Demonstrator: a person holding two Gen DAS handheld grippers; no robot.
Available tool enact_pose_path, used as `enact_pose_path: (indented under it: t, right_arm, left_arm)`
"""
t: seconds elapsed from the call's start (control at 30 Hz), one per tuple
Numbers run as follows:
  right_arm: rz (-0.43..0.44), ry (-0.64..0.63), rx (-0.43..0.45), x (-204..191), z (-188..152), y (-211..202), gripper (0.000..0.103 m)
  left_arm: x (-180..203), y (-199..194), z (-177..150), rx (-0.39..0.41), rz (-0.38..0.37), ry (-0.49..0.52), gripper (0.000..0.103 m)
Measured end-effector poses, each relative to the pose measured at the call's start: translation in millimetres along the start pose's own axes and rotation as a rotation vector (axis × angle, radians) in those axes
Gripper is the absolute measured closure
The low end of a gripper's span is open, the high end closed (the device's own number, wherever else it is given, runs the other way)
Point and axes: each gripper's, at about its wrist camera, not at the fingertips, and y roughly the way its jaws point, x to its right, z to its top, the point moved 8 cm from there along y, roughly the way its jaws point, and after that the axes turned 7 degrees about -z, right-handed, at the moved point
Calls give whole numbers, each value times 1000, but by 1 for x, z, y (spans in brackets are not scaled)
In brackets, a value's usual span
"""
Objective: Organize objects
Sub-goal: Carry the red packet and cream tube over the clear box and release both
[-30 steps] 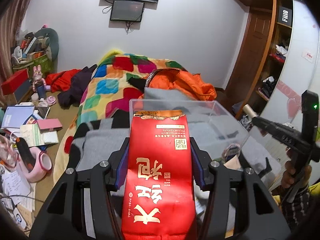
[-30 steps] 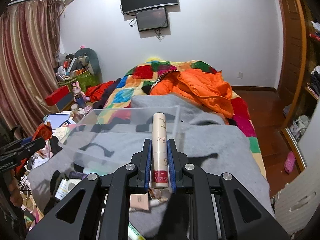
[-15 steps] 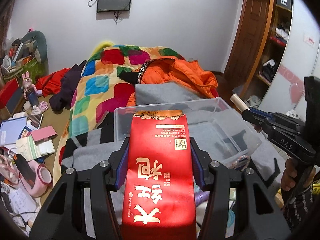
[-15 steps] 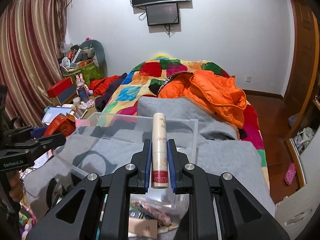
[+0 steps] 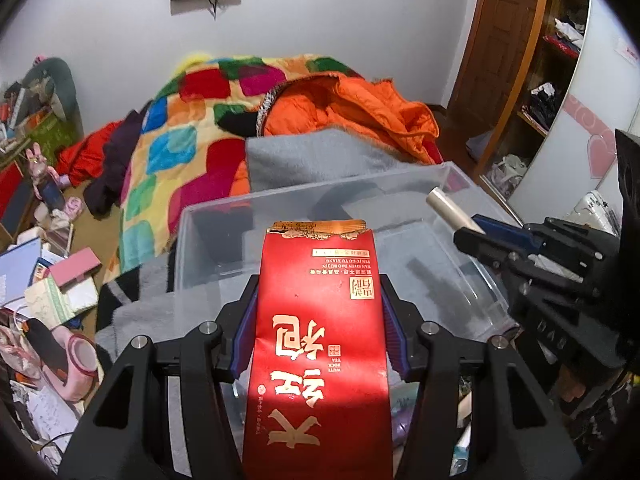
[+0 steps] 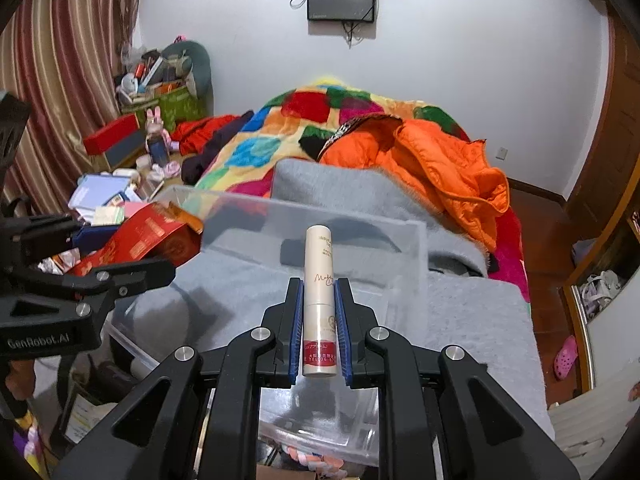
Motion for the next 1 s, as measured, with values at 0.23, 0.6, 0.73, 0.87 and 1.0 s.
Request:
enact_pose_path:
  t: [0.23,0.6,0.73,0.87,1.0]
  right_arm:
    - [-3,-56,-48,-8,-7,14,89]
    - [-22,-95,-73,-12,-8,24,89]
    - [-19,-91,-75,-11,-9,21,89]
    - [-20,-89,-56,-10,-8,13,67]
    - [-14,-81,-21,-9,-7,0,60]
  left_arm:
    - [1,26,-5,-97,-8,21,49]
    - [8,34,-10,-132,-8,68,49]
    - [9,28,-10,-116,4,77,48]
    - [10,16,-9,-76,16,75,38]
    - [11,0,-8,-30,33,67,33]
